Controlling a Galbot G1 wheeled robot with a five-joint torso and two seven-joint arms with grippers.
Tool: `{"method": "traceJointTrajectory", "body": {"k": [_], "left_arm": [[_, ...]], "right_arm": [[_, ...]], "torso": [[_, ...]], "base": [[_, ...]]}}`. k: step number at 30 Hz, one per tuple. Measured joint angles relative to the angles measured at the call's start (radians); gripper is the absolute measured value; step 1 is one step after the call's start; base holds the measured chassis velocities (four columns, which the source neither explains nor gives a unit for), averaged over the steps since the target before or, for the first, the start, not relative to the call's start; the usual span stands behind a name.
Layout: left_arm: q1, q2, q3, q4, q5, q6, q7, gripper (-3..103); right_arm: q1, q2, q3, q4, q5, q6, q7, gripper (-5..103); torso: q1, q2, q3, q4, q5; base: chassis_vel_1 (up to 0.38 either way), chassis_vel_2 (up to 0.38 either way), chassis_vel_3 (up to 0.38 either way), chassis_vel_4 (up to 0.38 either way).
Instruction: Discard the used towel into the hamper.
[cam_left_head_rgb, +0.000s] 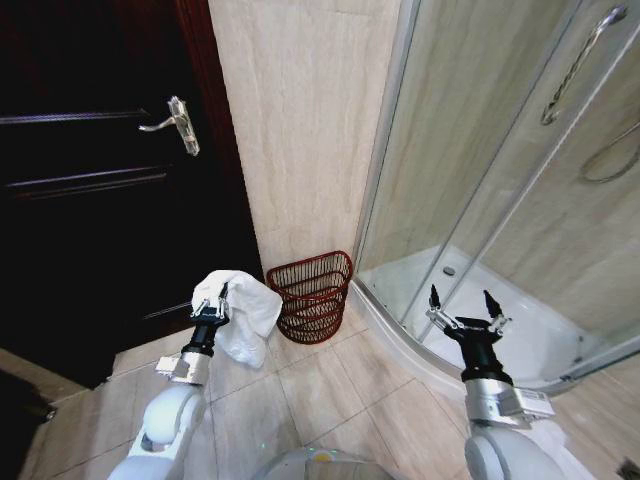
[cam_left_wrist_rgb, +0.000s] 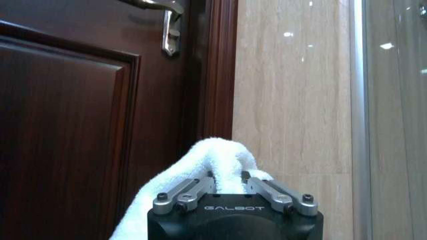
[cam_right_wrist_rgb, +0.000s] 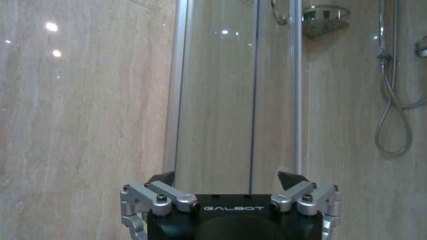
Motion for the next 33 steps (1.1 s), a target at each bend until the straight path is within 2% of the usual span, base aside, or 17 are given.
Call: {"method": "traceJointTrajectory", "body": {"k": [7, 12, 16, 17, 20, 22, 24, 25, 27, 29, 30, 33], "left_arm": [[-0.013, 0.01, 0.002, 0.003, -0.005, 0.004, -0.004, 11], [-0.053, 0.033, 0.002, -0.038, -0.026, 0.052, 0.027, 11], [-0.129, 0.063, 0.036, -0.136, -0.084, 0.164, 0.067, 11], [-0.129, 0.063, 0.036, -0.136, -0.084, 0.164, 0.067, 11], [-0.258, 0.107, 0.111, -0.175, -0.132, 0.293, 0.051, 11], [-0.299, 0.123, 0.14, -0.173, -0.143, 0.316, 0.041, 11], [-0.443, 0.176, 0.229, -0.125, -0.185, 0.355, 0.008, 11], [-0.513, 0.199, 0.271, -0.091, -0.205, 0.36, -0.003, 11], [-0.548, 0.21, 0.291, -0.071, -0.214, 0.36, -0.008, 11], [-0.689, 0.242, 0.373, 0.018, -0.241, 0.353, -0.017, 11], [-0.689, 0.242, 0.373, 0.018, -0.241, 0.353, -0.017, 11], [-0.824, 0.253, 0.452, 0.1, -0.269, 0.339, -0.019, 11]], "right_arm": [[-0.002, 0.001, 0.0, -0.002, -0.004, 0.003, 0.0, 100], [-0.006, 0.003, 0.006, -0.009, -0.004, 0.01, -0.002, 100], [0.0, -0.001, 0.006, -0.022, -0.002, 0.015, -0.005, 100], [0.0, -0.001, 0.006, -0.022, -0.002, 0.015, -0.005, 100], [0.006, -0.009, 0.01, -0.033, 0.001, 0.014, -0.008, 100], [0.006, -0.011, 0.012, -0.033, 0.003, 0.013, -0.008, 100], [0.004, -0.014, 0.017, -0.027, 0.009, 0.008, -0.008, 100], [0.002, -0.014, 0.018, -0.021, 0.01, 0.006, -0.008, 100], [0.001, -0.014, 0.018, -0.018, 0.01, 0.004, -0.008, 100], [-0.003, -0.013, 0.018, -0.001, 0.01, -0.004, -0.007, 100], [-0.003, -0.013, 0.018, -0.001, 0.01, -0.004, -0.007, 100], [-0.01, -0.014, 0.018, 0.01, 0.007, -0.007, -0.007, 100]], "torso": [[-0.008, -0.025, -0.017, 0.0001, -0.0001], [-0.009, -0.029, -0.02, 0.0001, 0.0], [-0.009, -0.029, -0.02, -0.0001, 0.0002], [-0.009, -0.029, -0.02, -0.0001, 0.0002], [-0.008, -0.027, -0.019, 0.0003, -0.0001], [-0.008, -0.026, -0.019, 0.0001, 0.0], [-0.007, -0.025, -0.018, -0.0002, -0.0001], [-0.007, -0.024, -0.017, -0.0003, 0.0], [-0.007, -0.024, -0.017, -0.0006, 0.0002], [-0.006, -0.023, -0.016, -0.0003, -0.0001], [-0.006, -0.023, -0.016, -0.0003, -0.0001], [-0.006, -0.022, -0.016, 0.0, 0.0]], "base": [[0.0, 0.0, 0.0, 0.0], [0.0, 0.0, 0.0, 0.0], [0.0, 0.0, 0.0, 0.0], [0.0, 0.0, 0.0, 0.0], [0.0, 0.0, 0.0, 0.0], [0.0, 0.0, 0.0, 0.0], [0.0, 0.0, 0.0, 0.0], [0.0, 0.0, 0.0, 0.0], [0.0, 0.0, 0.0, 0.0], [0.0, 0.0, 0.0, 0.0], [0.0, 0.0, 0.0, 0.0], [0.0, 0.0, 0.0, 0.0]]}}
